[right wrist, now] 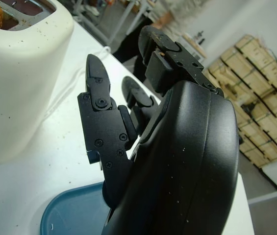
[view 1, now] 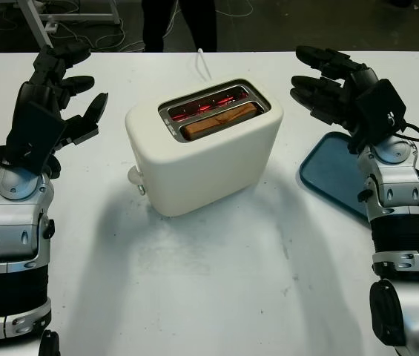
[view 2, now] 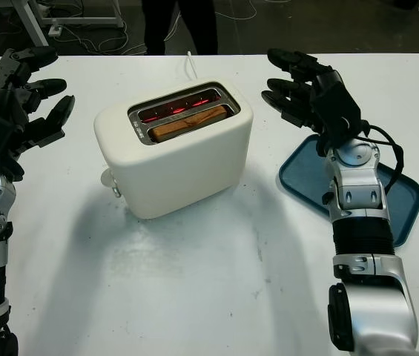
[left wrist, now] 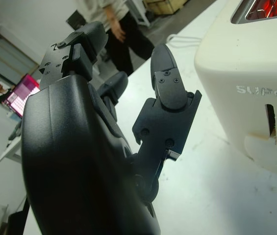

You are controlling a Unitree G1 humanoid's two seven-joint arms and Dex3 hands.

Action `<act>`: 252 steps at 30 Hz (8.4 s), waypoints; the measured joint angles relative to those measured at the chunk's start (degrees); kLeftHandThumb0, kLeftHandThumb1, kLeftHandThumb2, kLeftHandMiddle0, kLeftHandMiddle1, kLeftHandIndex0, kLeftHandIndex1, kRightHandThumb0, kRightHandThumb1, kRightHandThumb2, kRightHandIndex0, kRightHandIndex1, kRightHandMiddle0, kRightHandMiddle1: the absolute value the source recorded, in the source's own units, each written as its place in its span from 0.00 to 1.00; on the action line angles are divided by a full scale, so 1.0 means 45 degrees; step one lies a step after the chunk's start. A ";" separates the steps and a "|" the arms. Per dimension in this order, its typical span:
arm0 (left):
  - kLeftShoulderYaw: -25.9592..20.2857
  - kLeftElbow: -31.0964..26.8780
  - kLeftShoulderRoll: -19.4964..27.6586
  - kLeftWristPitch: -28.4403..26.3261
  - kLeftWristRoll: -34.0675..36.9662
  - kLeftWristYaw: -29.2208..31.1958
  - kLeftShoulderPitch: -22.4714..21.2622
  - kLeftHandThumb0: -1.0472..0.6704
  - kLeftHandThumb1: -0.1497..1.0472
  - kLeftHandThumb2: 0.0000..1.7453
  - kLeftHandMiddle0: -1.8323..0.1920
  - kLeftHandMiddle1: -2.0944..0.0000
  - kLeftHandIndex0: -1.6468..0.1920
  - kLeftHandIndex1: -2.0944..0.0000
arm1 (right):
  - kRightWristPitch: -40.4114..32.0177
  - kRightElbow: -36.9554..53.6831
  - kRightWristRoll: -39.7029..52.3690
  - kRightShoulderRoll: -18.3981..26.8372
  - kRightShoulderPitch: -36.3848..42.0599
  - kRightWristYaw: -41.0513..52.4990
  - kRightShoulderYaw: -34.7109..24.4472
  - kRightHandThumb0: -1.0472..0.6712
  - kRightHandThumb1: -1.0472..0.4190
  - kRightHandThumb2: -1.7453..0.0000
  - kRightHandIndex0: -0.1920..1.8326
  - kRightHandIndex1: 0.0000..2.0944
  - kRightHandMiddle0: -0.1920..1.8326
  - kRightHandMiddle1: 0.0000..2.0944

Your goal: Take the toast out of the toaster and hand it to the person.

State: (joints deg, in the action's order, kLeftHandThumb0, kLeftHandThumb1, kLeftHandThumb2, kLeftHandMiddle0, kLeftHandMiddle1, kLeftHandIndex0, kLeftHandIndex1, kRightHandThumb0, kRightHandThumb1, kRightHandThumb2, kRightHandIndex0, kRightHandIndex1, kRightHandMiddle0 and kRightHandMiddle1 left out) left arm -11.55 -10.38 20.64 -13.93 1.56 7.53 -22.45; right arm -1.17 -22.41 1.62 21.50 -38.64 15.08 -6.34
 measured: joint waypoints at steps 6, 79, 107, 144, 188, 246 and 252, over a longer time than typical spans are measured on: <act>0.0002 0.0000 0.0000 -0.0002 -0.0006 -0.0001 0.0000 0.44 0.74 0.39 0.91 0.52 0.90 0.60 | -0.0006 -0.0003 -0.0009 0.0002 -0.0117 0.0073 0.0001 0.48 0.09 0.75 0.38 0.08 0.37 0.00; -0.0006 -0.0005 0.0000 0.0001 -0.0006 -0.0004 0.0031 0.45 0.75 0.39 0.91 0.54 0.90 0.61 | 0.0572 -0.0726 0.0357 0.0056 -0.0190 0.0727 -0.0030 0.39 0.09 0.50 0.47 0.15 0.45 0.02; -0.0003 -0.0006 0.0000 0.0000 -0.0010 -0.0004 0.0057 0.45 0.74 0.39 0.91 0.53 0.90 0.61 | 0.0361 -0.0395 0.0194 0.0064 -0.0193 0.0454 -0.0037 0.54 0.09 0.92 0.43 0.16 0.42 0.00; -0.0008 -0.0008 -0.0001 0.0002 0.0009 -0.0006 0.0057 0.47 0.75 0.40 0.91 0.55 0.90 0.62 | -0.0140 0.0111 -0.0106 -0.0004 -0.0190 -0.0055 -0.0016 0.50 0.09 0.89 0.39 0.14 0.40 0.00; -0.0009 -0.0007 -0.0001 0.0008 0.0000 -0.0003 0.0079 0.45 0.75 0.39 0.91 0.54 0.90 0.62 | -0.0138 0.0100 -0.0039 -0.0014 -0.0191 -0.0017 -0.0022 0.53 0.09 0.90 0.39 0.13 0.40 0.00; -0.0007 -0.0008 -0.0029 0.0010 -0.0006 -0.0021 0.0142 0.47 0.74 0.40 0.91 0.53 0.90 0.61 | 0.3858 0.0147 -0.4165 0.2169 -0.4936 0.3593 0.3726 0.21 0.37 0.99 0.50 0.19 0.54 0.05; -0.0005 -0.0011 -0.0032 0.0025 -0.0009 -0.0054 0.0165 0.47 0.74 0.41 0.91 0.53 0.90 0.61 | 0.4396 0.0590 -0.5469 0.2125 -0.5134 0.3691 0.4706 0.13 0.37 1.00 0.45 0.30 0.55 0.04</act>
State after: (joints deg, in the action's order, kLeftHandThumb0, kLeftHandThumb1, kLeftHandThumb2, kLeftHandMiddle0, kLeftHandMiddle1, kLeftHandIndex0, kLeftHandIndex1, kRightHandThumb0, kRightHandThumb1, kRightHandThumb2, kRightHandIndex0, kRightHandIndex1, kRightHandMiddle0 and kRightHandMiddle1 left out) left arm -11.57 -10.43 20.49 -13.82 1.52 7.29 -21.71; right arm 18.61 -19.75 -22.99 31.06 -61.75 31.69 14.84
